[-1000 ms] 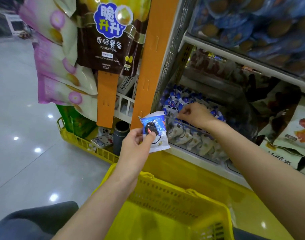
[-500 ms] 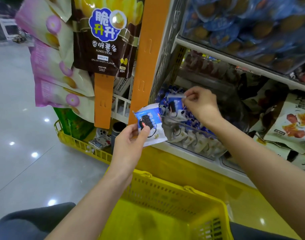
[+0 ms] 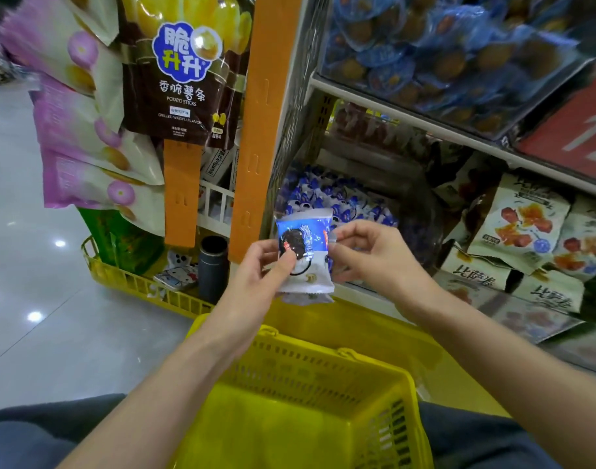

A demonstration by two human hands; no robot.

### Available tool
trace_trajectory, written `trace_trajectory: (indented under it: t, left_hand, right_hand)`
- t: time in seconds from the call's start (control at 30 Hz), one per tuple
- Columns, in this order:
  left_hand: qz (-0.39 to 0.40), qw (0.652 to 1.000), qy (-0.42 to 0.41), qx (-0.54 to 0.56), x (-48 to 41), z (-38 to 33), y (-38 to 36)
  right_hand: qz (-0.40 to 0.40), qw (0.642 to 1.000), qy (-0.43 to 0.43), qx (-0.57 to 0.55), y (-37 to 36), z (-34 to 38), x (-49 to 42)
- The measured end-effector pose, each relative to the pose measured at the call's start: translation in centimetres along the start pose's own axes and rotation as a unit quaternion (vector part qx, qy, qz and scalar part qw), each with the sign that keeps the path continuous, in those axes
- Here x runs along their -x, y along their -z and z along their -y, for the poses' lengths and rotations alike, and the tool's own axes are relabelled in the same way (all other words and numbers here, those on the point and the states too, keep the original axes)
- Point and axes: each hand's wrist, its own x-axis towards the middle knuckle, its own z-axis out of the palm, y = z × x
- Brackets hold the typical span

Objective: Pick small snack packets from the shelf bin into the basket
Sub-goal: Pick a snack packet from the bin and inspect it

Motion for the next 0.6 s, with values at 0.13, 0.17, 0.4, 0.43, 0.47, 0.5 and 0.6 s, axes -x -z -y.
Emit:
trace_trajectory:
  t: [0.13,0.17,0.4,0.43,0.47,0.5,0.6]
  left_hand:
    - [0.045,0.995,0.08,0.048,0.1,0.1,1.0]
    - [0.065,0.991,0.101,0.055,0.1,0.0,1.2]
    - [0.045,0.993,0.109,-0.029,0.4,-0.1,1.5]
    - [0.036,0.993,0.108,-0.039,0.4,-0.1,1.5]
    - [0.031,0.993,0.108,-0.046,0.5,-0.2,1.4]
    - [0.026,0.992,0.108,-0.051,0.5,-0.2,1.4]
    - [-0.017,0.993,0.107,-0.043,0.0,-0.2,1.5]
  right_hand:
    - [0.024,0.999,-0.035,-0.028,-0.5,-0.2,0.5]
    - [0.032,0.998,-0.04,-0.034,-0.5,-0.2,0.7]
    - [0.093,0.993,-0.065,-0.016,-1.0,0.5,1.0]
    - [0.093,0.994,-0.054,0.01,-1.1,0.5,0.9]
    - [0.087,0.995,-0.046,0.02,-1.2,0.5,0.6]
    - [0.078,0.996,-0.042,0.013,-1.1,0.5,0.3]
    - [0.002,1.0,-0.023,-0.021,-0.4,0.9,-2.0]
